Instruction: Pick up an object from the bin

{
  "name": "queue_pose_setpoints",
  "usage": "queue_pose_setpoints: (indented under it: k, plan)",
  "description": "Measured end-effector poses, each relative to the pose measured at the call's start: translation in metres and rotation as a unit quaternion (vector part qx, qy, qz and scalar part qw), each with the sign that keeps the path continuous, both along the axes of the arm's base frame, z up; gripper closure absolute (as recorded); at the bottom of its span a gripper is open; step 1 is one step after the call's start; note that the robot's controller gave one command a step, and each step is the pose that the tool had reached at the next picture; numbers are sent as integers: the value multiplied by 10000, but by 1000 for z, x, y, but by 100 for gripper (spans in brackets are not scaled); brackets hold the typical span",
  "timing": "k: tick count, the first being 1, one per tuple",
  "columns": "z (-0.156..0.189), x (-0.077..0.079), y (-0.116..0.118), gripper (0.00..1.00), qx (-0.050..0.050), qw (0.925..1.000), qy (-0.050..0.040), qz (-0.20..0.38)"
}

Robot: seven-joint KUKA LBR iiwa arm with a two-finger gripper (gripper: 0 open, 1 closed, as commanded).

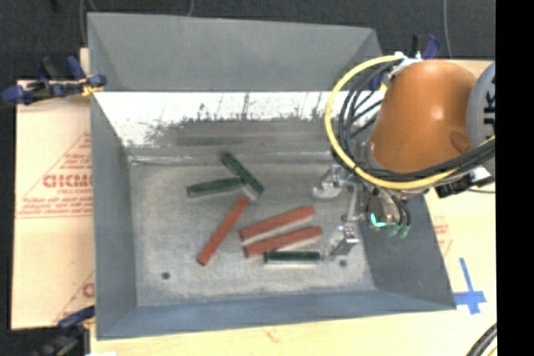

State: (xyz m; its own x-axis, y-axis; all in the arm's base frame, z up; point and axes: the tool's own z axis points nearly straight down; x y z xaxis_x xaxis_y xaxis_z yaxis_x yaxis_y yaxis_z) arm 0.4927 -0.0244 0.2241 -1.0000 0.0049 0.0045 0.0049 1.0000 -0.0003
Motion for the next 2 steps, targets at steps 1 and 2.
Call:
queue_pose_setpoints:
  k: [1,2]
  plan:
    - [4,2,0,0,-4,10000,-37,4]
    - [-63,27,21,0,-6,9991,-67,414]
